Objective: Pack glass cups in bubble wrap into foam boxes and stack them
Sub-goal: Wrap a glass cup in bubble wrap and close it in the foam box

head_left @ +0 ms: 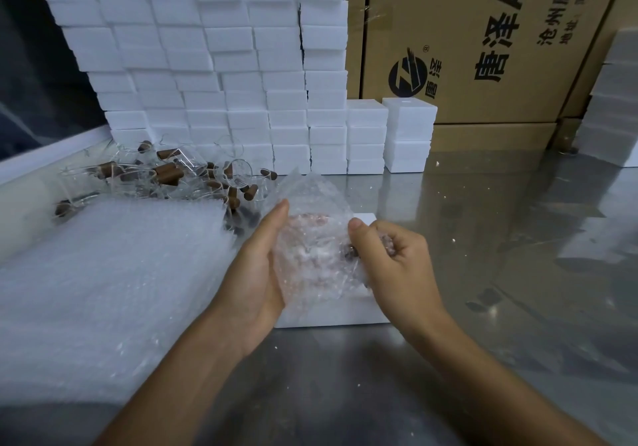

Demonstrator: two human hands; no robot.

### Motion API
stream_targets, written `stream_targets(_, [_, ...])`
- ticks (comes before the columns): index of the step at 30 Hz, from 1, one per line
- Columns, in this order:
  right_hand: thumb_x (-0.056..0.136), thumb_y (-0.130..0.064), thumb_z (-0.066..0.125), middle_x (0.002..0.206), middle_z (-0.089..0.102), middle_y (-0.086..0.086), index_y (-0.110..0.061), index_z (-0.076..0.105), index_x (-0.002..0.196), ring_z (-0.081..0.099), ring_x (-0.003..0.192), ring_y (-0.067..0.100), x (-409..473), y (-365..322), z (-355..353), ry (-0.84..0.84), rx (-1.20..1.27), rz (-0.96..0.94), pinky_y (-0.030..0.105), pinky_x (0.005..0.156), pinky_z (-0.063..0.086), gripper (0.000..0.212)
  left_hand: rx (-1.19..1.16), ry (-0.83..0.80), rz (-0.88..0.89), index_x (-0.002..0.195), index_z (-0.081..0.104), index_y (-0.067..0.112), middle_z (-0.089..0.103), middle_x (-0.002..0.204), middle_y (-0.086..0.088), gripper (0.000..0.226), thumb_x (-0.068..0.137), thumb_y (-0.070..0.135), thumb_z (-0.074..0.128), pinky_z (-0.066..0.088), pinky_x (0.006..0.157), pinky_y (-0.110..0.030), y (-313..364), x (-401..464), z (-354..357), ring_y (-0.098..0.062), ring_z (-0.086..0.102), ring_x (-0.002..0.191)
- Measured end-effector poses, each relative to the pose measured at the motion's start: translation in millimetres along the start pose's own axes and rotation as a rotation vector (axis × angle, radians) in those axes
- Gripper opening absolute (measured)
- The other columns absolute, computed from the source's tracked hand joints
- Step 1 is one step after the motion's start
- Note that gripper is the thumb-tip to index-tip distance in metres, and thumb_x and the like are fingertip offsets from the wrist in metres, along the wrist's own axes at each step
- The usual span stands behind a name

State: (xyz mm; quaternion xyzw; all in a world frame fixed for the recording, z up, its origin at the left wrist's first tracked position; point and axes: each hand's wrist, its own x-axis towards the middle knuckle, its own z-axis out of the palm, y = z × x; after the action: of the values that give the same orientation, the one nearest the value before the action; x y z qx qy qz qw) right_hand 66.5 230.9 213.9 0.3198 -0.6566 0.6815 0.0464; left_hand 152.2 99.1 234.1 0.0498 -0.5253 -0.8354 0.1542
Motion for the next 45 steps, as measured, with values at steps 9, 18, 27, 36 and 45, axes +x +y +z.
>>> stream_targets(9, [0.096,-0.008,0.06,0.049,0.054,-0.015,-0.015,0.051,0.055,0.044,0.047,0.0,13.2,7.1,-15.8,-0.056,-0.006,-0.056,0.01,0.051,0.036,0.043,0.141,0.137,0.108,0.1,0.069,0.006,0.069,0.074,-0.004,0.035,0.065,0.008,0.067,0.049,0.057,-0.021,11.4,3.8,-15.4,-0.012,0.063,0.068])
stream_targets(18, [0.09,-0.031,0.06,0.059,0.064,-0.007,-0.008,0.055,0.063,0.057,0.054,0.01,15.4,3.2,-21.5,0.005,-0.164,-0.222,0.023,0.053,0.043,0.036,0.187,0.047,0.229,0.076,0.08,0.006,0.075,0.078,-0.012,0.018,0.057,0.007,0.079,0.057,0.064,-0.022,20.1,-2.1,-23.2,-0.018,0.072,0.071])
stream_targets(27, [0.09,-0.036,0.058,0.056,0.058,0.007,-0.004,0.052,0.066,0.051,0.05,0.026,7.0,5.1,-11.6,0.068,-0.216,-0.307,0.041,0.05,0.041,0.041,0.54,0.094,0.468,0.066,0.075,0.017,0.072,0.067,0.002,0.018,0.054,0.014,0.087,0.052,0.061,-0.018,6.7,-2.3,-8.2,-0.007,0.064,0.06])
stream_targets(36, [0.092,-0.03,0.058,0.053,0.05,0.002,-0.005,0.045,0.064,0.043,0.047,0.017,2.5,0.7,-5.1,0.173,-0.152,-0.369,0.029,0.047,0.037,0.04,0.879,-0.117,0.462,0.056,0.063,0.017,0.059,0.066,-0.003,0.037,0.08,0.043,0.057,0.039,0.078,-0.03,5.6,-7.9,-7.1,-0.014,0.055,0.075])
stream_targets(45, [0.092,-0.031,0.058,0.056,0.044,0.002,-0.005,0.045,0.066,0.038,0.049,0.014,-1.7,-2.4,-0.3,0.195,-0.111,-0.367,0.025,0.048,0.034,0.04,1.026,-0.269,0.484,0.083,0.075,0.006,0.069,0.083,-0.005,0.043,0.085,0.047,0.059,0.049,0.077,-0.047,-3.1,-9.5,4.4,-0.023,0.065,0.083])
